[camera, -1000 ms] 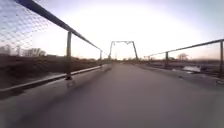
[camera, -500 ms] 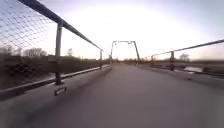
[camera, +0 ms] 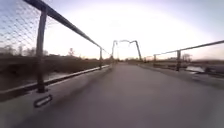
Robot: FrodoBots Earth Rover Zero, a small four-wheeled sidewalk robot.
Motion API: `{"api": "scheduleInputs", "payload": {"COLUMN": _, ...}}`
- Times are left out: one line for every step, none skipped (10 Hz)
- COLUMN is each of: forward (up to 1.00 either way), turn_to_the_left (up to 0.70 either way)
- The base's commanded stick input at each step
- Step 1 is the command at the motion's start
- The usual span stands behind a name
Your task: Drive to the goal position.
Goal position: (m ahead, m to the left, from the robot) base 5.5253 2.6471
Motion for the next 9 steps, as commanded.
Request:
{"api": "scheduleInputs", "payload": {"forward": 0.99, "turn_to_the_left": 0.01}}
{"api": "scheduleInputs", "payload": {"forward": 0.97, "turn_to_the_left": 0.01}}
{"api": "scheduleInputs", "payload": {"forward": 0.95, "turn_to_the_left": 0.01}}
{"api": "scheduleInputs", "payload": {"forward": 0.94, "turn_to_the_left": 0.01}}
{"api": "scheduleInputs", "payload": {"forward": 0.94, "turn_to_the_left": -0.05}}
{"api": "scheduleInputs", "payload": {"forward": 0.95, "turn_to_the_left": -0.24}}
{"api": "scheduleInputs", "payload": {"forward": 0.95, "turn_to_the_left": -0.37}}
{"api": "scheduleInputs", "payload": {"forward": 0.94, "turn_to_the_left": -0.36}}
{"api": "scheduleInputs", "payload": {"forward": 0.95, "turn_to_the_left": -0.37}}
